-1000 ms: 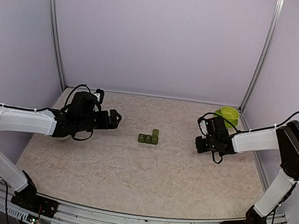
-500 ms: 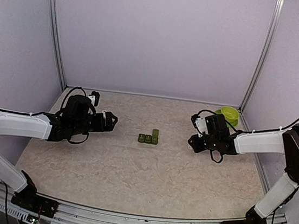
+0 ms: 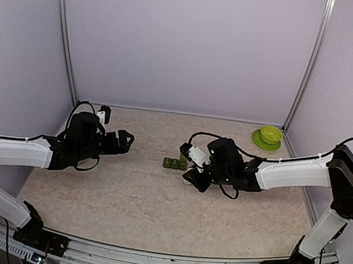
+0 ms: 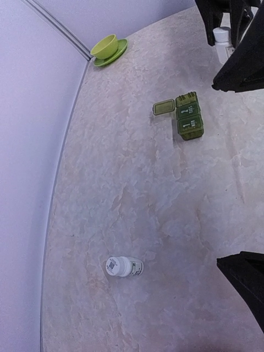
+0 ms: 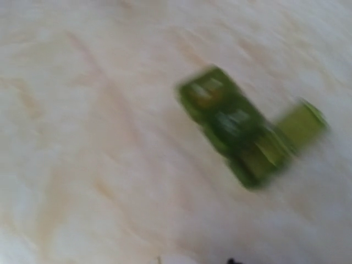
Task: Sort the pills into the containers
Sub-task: Place the pill bottle at the center of the board.
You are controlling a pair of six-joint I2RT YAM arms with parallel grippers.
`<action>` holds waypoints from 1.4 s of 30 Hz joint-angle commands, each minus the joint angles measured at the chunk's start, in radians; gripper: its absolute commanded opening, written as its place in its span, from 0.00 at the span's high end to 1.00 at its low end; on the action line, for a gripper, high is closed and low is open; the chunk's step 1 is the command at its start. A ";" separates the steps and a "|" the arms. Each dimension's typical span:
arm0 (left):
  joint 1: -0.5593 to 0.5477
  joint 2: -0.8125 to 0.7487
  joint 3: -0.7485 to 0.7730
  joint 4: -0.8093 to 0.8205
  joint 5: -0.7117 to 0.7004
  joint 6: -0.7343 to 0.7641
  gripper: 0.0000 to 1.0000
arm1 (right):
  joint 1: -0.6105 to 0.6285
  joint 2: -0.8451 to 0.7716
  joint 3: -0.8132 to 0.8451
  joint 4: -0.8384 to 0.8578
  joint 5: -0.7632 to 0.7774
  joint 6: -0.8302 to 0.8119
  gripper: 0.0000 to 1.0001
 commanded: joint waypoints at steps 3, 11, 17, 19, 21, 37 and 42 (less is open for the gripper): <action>0.008 -0.046 -0.034 0.024 -0.020 -0.001 0.01 | 0.096 0.120 0.112 -0.003 -0.001 -0.066 0.86; 0.013 -0.082 -0.064 0.030 -0.012 0.002 0.01 | 0.177 0.236 0.221 -0.058 0.044 -0.122 0.85; 0.023 -0.116 -0.102 0.052 -0.020 -0.013 0.01 | 0.197 0.275 0.257 -0.087 0.065 -0.145 0.81; 0.024 -0.115 -0.099 0.046 -0.027 -0.012 0.01 | 0.199 0.286 0.265 -0.097 0.065 -0.150 0.81; 0.031 -0.111 -0.096 0.038 -0.035 -0.025 0.01 | 0.200 0.293 0.267 -0.100 0.065 -0.153 0.80; 0.107 -0.197 -0.172 0.082 -0.112 -0.106 0.01 | 0.200 0.276 0.256 -0.096 0.094 -0.157 0.62; 0.109 -0.216 -0.180 0.078 -0.109 -0.125 0.01 | 0.200 0.217 0.230 -0.078 0.124 -0.176 0.42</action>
